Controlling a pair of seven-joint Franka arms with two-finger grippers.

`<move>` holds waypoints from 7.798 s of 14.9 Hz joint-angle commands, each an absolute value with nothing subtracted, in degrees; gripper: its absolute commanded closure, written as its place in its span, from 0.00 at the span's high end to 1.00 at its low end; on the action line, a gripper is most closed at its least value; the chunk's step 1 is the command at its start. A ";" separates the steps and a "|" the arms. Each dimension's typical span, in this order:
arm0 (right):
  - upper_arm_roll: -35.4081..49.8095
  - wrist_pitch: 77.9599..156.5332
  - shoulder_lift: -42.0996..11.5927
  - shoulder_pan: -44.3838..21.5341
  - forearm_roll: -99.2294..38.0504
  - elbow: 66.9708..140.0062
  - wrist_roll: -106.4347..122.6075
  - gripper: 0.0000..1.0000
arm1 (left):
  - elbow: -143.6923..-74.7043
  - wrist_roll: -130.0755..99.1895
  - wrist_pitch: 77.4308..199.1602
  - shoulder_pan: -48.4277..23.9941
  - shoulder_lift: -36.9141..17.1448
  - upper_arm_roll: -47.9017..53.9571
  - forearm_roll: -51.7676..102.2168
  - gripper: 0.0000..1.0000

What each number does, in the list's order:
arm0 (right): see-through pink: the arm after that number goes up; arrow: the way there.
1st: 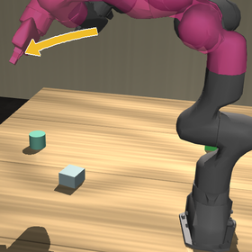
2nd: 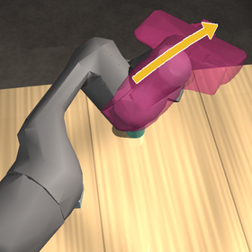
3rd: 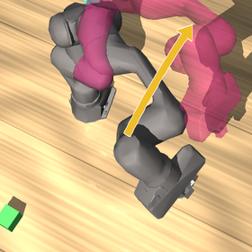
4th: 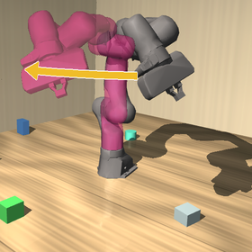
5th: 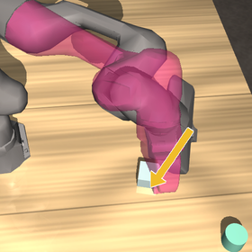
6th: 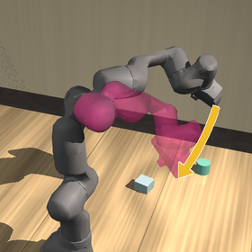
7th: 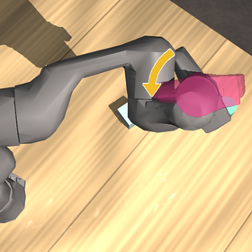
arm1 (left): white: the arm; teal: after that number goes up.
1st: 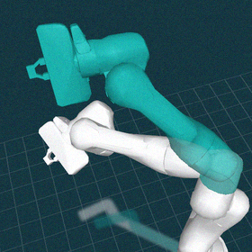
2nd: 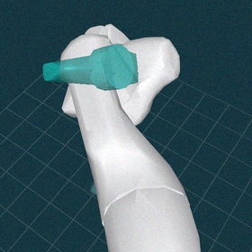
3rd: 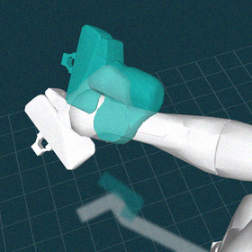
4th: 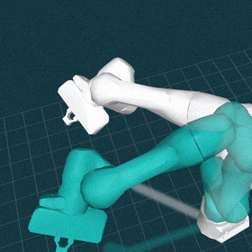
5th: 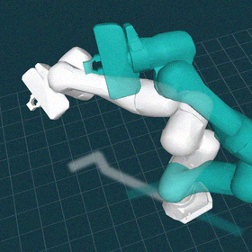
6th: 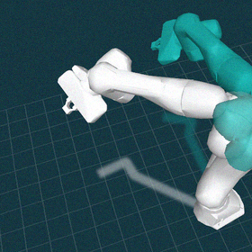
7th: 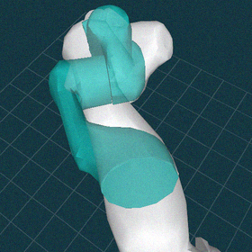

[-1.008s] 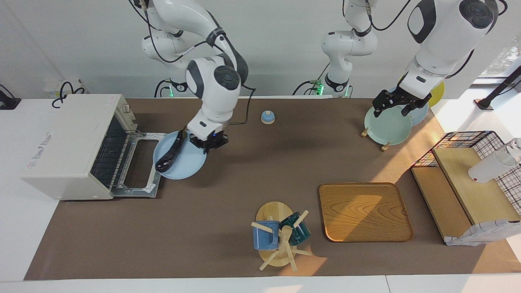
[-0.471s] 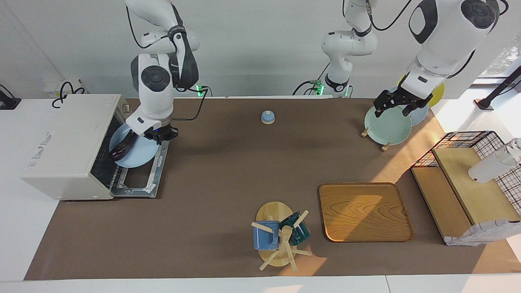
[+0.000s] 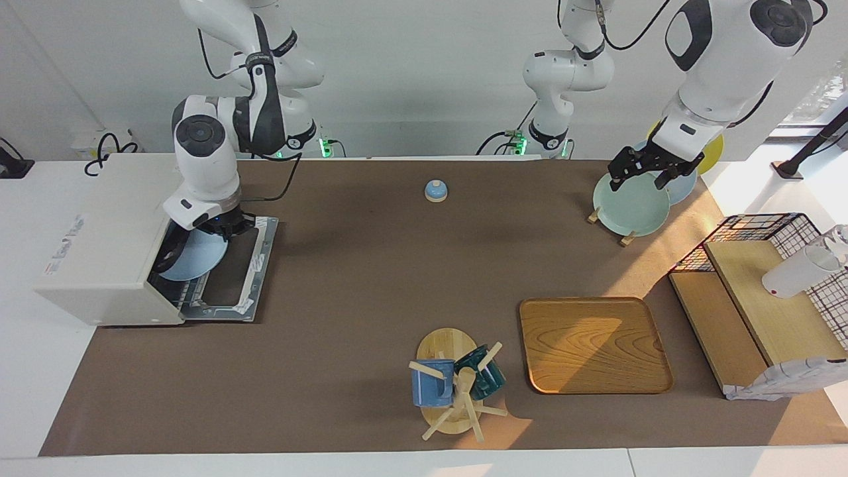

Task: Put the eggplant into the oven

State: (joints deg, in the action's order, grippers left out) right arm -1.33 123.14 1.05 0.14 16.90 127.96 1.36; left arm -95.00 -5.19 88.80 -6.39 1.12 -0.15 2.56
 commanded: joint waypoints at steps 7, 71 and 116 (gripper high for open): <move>-0.53 127.18 2.73 3.78 17.67 130.96 6.85 0.26 | -95.01 -4.92 88.33 -5.71 1.23 0.26 1.41 1.00; 2.37 89.56 -0.27 5.72 1.14 96.32 11.96 1.00 | -95.01 -4.83 88.33 -5.71 1.32 0.26 1.41 1.00; -0.44 88.86 0.26 3.25 1.14 95.45 3.25 1.00 | -95.01 -4.83 88.33 -5.71 1.23 0.26 1.41 1.00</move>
